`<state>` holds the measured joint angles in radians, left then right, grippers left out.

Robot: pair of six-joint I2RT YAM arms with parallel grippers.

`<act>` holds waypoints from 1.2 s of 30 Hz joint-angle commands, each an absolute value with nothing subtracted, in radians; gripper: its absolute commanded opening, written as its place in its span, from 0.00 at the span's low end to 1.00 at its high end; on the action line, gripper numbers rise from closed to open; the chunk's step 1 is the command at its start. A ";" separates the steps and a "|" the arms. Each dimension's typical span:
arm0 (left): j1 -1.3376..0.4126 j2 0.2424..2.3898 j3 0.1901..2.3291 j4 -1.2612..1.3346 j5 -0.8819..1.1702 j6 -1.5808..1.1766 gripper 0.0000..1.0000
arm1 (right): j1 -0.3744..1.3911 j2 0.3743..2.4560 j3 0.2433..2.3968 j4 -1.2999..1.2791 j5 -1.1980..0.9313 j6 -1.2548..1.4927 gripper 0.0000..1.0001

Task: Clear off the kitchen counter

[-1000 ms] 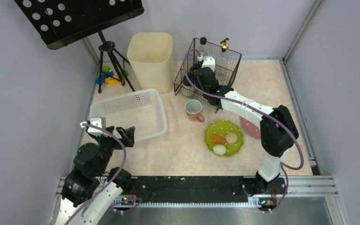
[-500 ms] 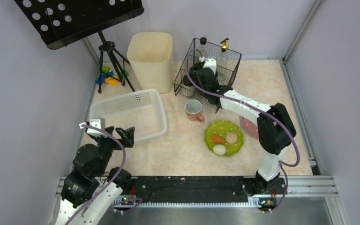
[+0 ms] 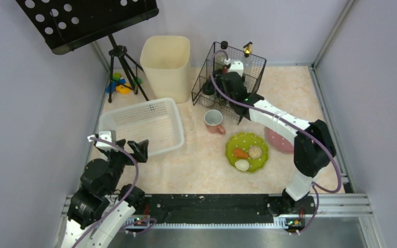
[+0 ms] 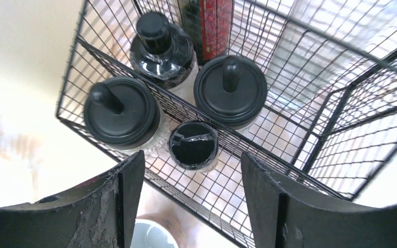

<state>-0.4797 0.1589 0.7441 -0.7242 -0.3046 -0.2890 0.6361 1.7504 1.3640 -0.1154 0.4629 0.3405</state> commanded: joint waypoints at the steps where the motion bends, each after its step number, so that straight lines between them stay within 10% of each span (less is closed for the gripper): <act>1: -0.483 0.159 0.742 -0.675 -0.308 -0.287 0.99 | 0.624 1.594 1.360 -0.123 0.483 0.317 0.68; 36: -0.486 0.150 0.741 -0.676 -0.308 -0.288 0.99 | 0.383 1.654 1.303 -0.151 0.512 0.526 0.68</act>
